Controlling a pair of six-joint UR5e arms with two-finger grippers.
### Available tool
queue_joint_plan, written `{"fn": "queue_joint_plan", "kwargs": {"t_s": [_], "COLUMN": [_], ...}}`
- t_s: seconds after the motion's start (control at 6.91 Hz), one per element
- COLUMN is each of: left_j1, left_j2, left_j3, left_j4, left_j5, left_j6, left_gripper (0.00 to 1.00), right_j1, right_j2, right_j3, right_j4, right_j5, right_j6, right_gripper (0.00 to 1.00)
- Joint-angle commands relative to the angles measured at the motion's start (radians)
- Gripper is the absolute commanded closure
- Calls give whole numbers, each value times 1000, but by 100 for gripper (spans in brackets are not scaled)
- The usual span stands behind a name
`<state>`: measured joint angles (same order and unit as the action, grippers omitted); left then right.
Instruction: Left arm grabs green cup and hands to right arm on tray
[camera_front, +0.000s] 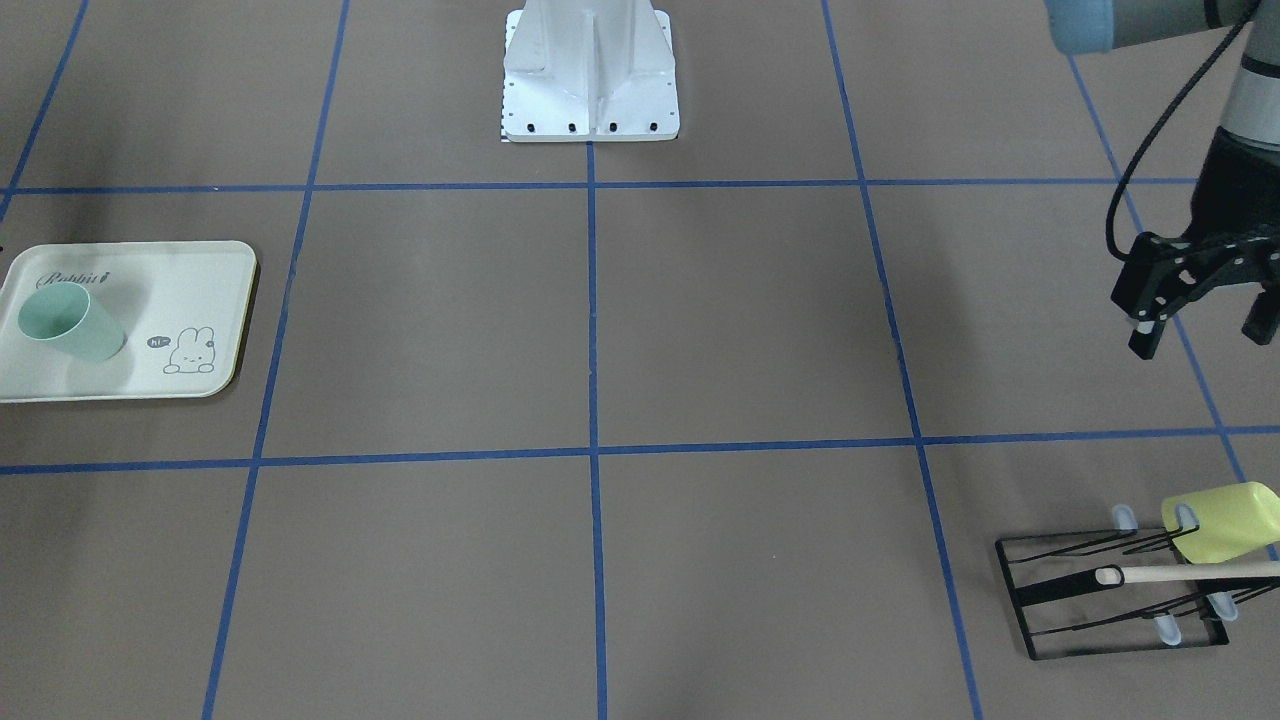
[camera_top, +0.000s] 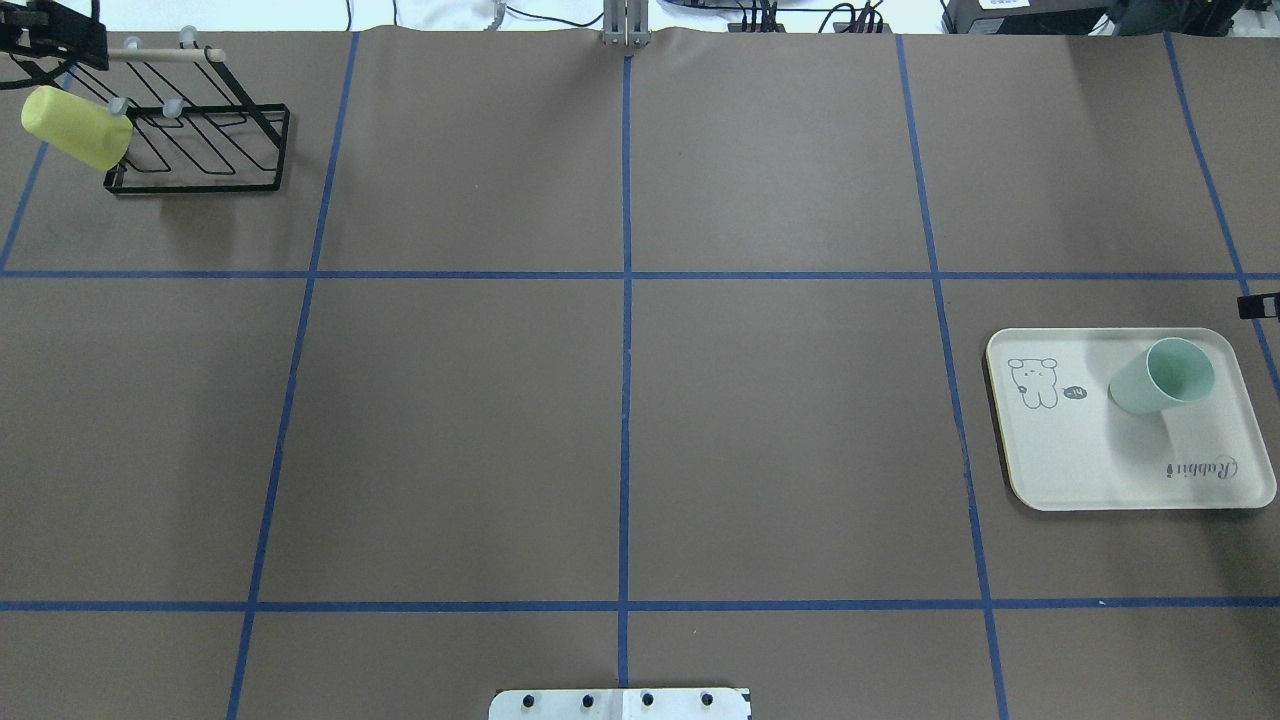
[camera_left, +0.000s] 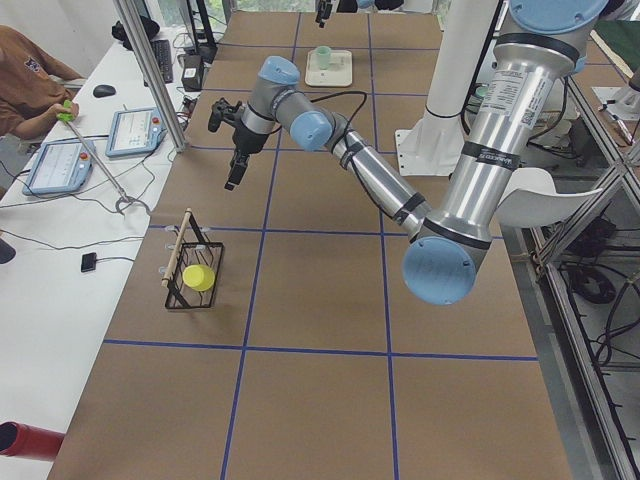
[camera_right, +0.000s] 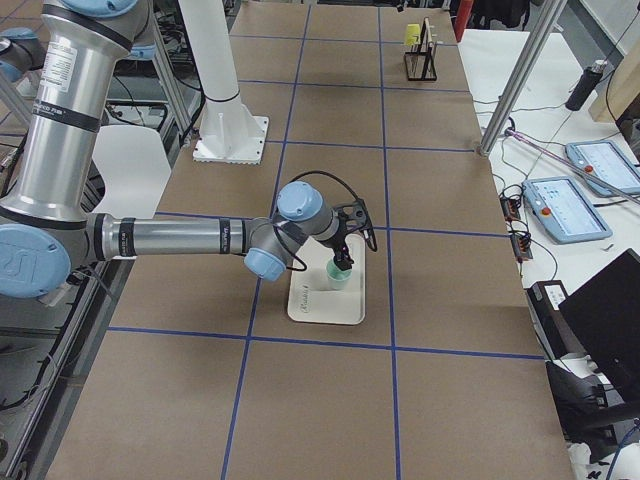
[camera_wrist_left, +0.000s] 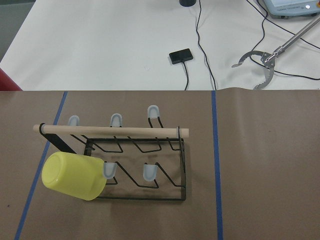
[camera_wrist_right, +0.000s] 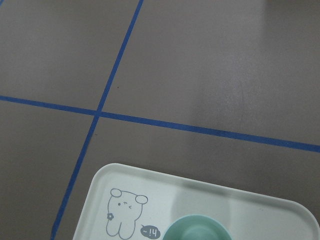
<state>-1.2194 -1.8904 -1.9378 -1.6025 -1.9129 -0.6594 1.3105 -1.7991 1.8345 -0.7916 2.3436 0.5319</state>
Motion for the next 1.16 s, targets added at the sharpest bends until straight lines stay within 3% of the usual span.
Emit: {"fn": "queue_joint_plan", "kwargs": {"t_s": [0.0, 0.29, 0.58, 0.72, 0.87, 1.01], "left_j1": [-148, -259, -304, -325, -330, -345], "left_j2": [35, 133, 250, 276, 281, 296], "left_j3": [129, 251, 272, 278, 307, 354], "left_j4": [1, -13, -14, -7, 4, 0], "left_j5": [-121, -280, -295, -298, -299, -371], "left_j6": [322, 618, 821, 852, 850, 844], "left_gripper": [0, 0, 0, 0, 0, 0], "right_j1": [108, 204, 211, 211, 211, 211], "right_j2": [104, 136, 95, 105, 125, 127], "right_j3": [0, -6, -49, -81, -110, -127], "right_j4": [-359, -626, -621, -623, -635, -640], "right_j5": [69, 62, 18, -36, -32, -24], "right_j6": [-249, -424, -437, -437, -435, -435], "right_gripper": [0, 0, 0, 0, 0, 0]}}
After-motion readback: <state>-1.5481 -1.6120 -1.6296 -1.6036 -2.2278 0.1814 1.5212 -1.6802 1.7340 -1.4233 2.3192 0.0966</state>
